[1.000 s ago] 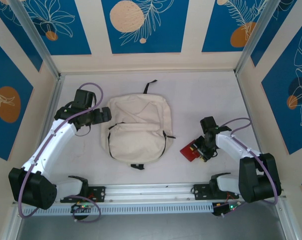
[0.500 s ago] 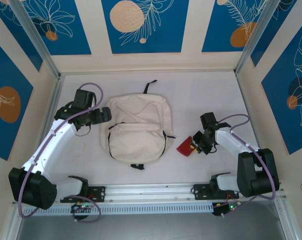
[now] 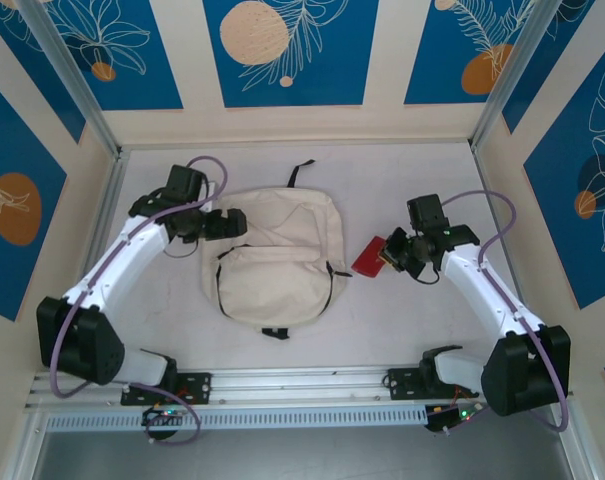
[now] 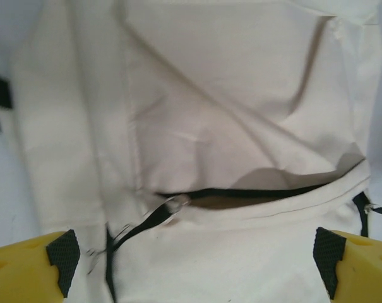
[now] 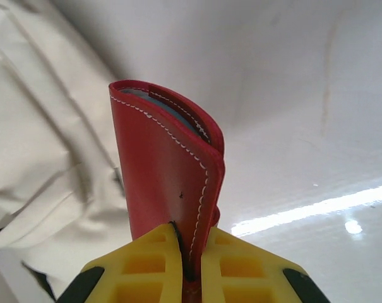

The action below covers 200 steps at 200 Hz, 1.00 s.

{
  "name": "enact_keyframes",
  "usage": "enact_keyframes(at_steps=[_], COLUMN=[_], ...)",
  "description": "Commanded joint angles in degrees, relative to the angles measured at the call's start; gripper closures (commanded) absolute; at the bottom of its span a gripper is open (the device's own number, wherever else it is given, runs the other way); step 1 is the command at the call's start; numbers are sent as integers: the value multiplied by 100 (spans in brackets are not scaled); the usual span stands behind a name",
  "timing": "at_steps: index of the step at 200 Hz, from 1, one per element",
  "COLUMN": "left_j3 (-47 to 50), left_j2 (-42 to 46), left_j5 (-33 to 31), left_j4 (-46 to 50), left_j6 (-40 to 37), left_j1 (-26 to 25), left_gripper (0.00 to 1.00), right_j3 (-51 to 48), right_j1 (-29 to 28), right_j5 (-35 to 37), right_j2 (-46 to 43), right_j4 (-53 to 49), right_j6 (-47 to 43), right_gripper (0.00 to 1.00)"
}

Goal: Pack the student bag

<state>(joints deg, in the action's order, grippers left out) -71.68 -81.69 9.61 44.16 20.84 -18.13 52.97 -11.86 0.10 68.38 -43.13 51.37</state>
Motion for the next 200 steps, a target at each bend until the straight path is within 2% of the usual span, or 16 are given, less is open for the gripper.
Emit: enact_keyframes(at_steps=[1,31,64,86,130,149,165,200], left_j3=[-590,-1111,-1252,-1493,-1688,-1710,-1683,-1690], left_j2=[-490,-1306,-1912,-2340,-2796,-2895,-2881,-2610], left_j5=[-180,-462,161,143,244,287,274,86], left_j4=[197,308,-229,-109,-193,-244,-312,-313], left_j6=[-6,747,1511,1700,1957,2057,2106,2097], left_j1=[-379,-752,-965,-1104,-1247,-1288,-1341,-1354], left_gripper=[8,16,19,22,34,46,61,87], right_j3=[226,269,207,170,200,231,223,140], right_j1=[-116,-250,-325,-355,-387,-430,-463,-577], right_j5=[-356,-551,-687,-808,-966,-997,-994,-1012], right_j2=[-31,48,121,158,243,295,287,207], right_j4=[14,196,385,505,615,620,639,709], right_j6=[-235,-270,-277,-272,-300,-321,-321,-253], right_gripper=[92,92,92,92,92,92,92,92])
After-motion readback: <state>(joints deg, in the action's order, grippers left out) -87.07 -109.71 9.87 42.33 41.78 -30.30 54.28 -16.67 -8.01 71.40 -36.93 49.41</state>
